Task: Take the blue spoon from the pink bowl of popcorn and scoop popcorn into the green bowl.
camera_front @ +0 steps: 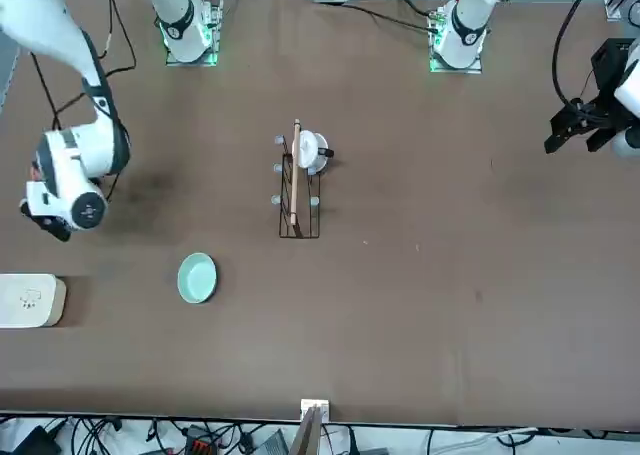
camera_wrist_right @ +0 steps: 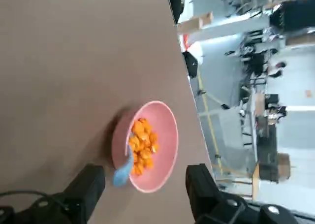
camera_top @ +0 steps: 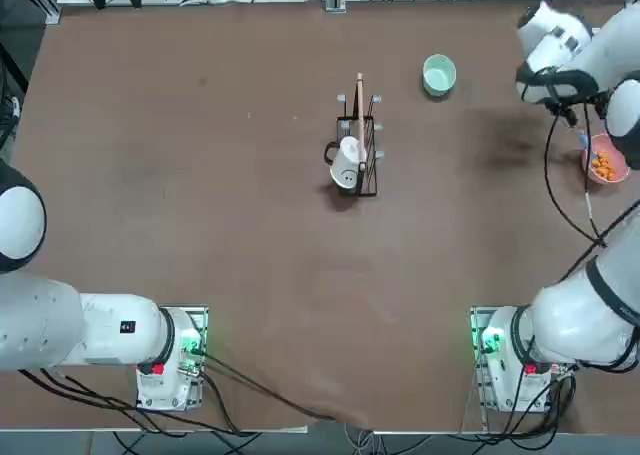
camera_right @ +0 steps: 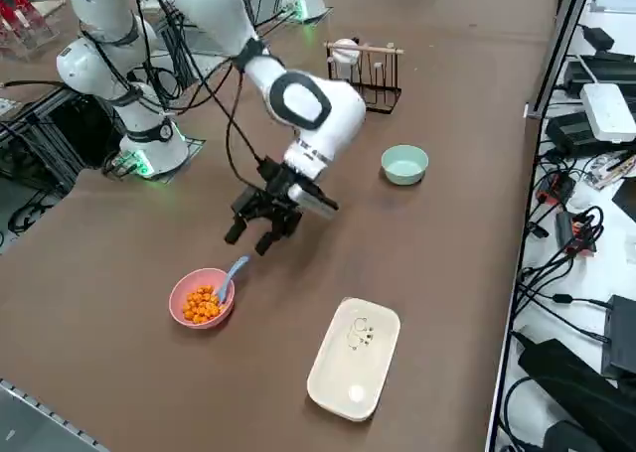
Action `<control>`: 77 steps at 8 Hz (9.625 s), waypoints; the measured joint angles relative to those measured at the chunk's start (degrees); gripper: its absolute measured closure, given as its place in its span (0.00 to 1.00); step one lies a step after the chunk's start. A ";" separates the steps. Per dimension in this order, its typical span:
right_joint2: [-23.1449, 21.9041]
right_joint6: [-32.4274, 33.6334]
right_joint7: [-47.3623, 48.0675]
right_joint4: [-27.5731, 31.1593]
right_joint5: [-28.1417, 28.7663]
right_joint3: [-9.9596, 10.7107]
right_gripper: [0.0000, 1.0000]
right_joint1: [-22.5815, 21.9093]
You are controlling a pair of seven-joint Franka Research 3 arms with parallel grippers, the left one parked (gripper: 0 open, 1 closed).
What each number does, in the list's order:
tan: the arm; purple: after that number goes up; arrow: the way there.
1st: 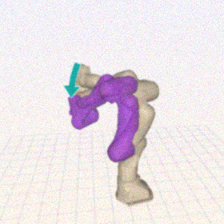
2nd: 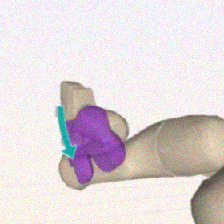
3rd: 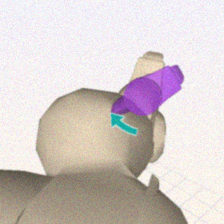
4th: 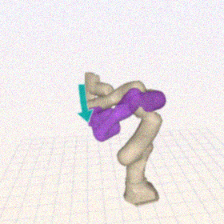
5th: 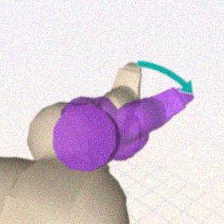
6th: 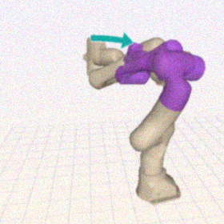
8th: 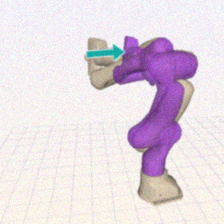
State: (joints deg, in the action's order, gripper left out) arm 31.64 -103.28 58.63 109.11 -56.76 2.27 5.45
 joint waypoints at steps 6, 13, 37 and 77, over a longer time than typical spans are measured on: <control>2.61 0.28 0.72 1.14 -1.41 0.04 0.20 1.93; 3.72 0.37 7.04 1.46 -1.58 -0.23 0.82 1.86; 12.55 21.27 -10.37 -30.89 -11.01 -1.23 0.88 -36.02; -2.71 -9.49 -15.67 11.09 -1.94 20.87 0.35 -15.16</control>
State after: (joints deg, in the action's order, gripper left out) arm 28.93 -112.77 42.96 120.20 -58.70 23.14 -9.71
